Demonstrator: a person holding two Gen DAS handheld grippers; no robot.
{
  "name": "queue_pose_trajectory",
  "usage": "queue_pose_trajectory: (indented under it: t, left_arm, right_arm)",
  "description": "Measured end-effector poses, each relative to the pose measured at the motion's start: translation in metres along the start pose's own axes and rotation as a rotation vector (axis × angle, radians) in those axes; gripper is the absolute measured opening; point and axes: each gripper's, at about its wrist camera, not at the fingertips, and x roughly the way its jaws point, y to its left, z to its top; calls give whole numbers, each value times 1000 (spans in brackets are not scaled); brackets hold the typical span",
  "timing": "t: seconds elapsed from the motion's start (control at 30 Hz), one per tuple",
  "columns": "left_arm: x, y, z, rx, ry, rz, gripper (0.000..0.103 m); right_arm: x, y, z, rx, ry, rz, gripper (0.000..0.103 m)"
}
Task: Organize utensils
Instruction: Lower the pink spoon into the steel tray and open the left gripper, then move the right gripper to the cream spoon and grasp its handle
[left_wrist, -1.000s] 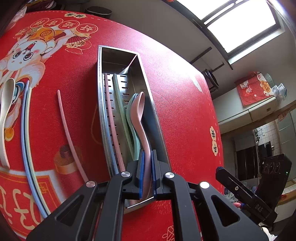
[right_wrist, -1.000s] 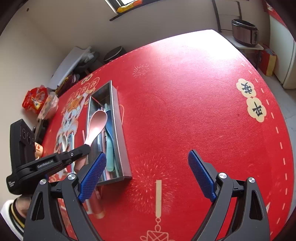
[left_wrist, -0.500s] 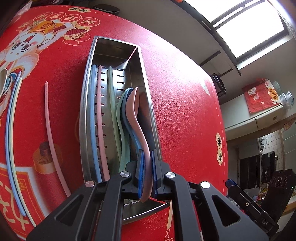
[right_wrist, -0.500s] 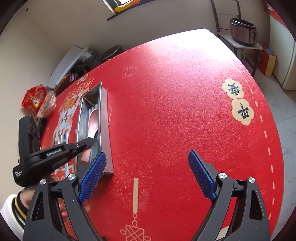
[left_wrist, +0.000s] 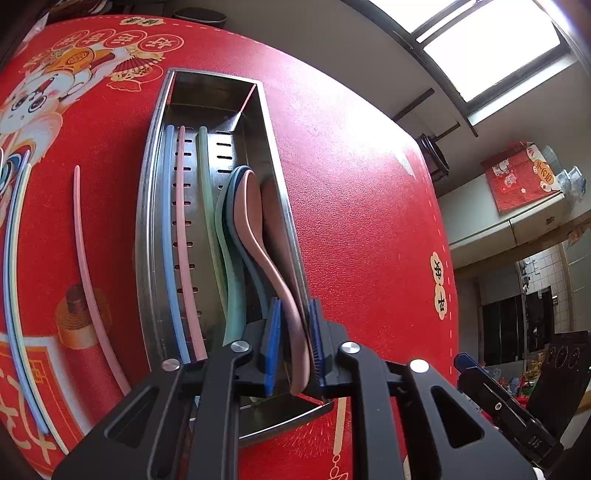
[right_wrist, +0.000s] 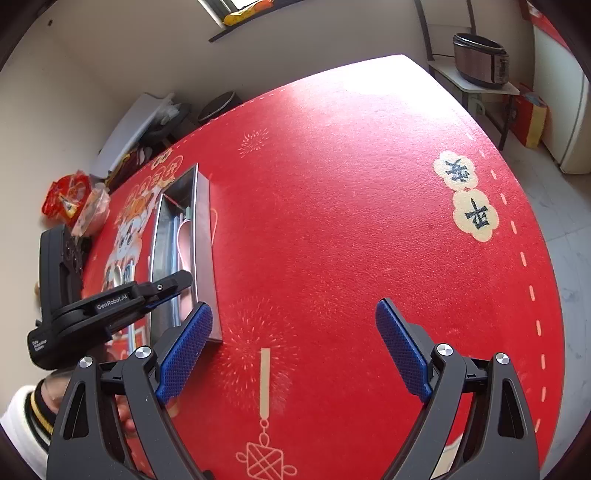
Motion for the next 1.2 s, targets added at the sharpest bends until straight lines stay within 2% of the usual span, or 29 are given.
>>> queue_pose_trajectory:
  t: [0.07, 0.13, 0.2, 0.27, 0.3, 0.33, 0.43, 0.53, 0.67, 0.87, 1.2]
  left_arm:
    - [-2, -2, 1, 11, -8, -1, 32]
    - [-7, -4, 2, 29, -16, 2, 38]
    - [-13, -6, 3, 53, -30, 4, 50]
    - [-22, -7, 2, 81, -43, 5, 76]
    - [-27, -7, 2, 96, -47, 4, 84]
    - [-31, -7, 1, 110, -50, 12, 96]
    - [-47, -2, -3, 166, -64, 93, 97]
    - [-68, 8, -9, 227, -120, 178, 97]
    - [-95, 33, -14, 256, -173, 282, 97]
    - [-123, 88, -16, 192, -171, 362, 97]
    - [-144, 165, -14, 127, -143, 428, 97]
  right_arm:
    - [0, 1, 0, -1, -2, -1, 87]
    - [0, 3, -1, -2, -3, 0, 87]
    - [0, 6, -1, -4, -4, 1, 87]
    - [1, 11, -2, -9, -11, 2, 87]
    - [1, 14, -2, -14, -15, 4, 87]
    - [1, 18, -1, -20, -21, 5, 87]
    - [3, 32, -1, -38, -39, 8, 87]
    - [7, 49, -3, -60, -51, 19, 87]
    - [18, 79, -5, -103, -48, 31, 87]
    - [31, 130, -14, -196, -63, 35, 87]
    - [55, 201, -35, -296, -20, 47, 87]
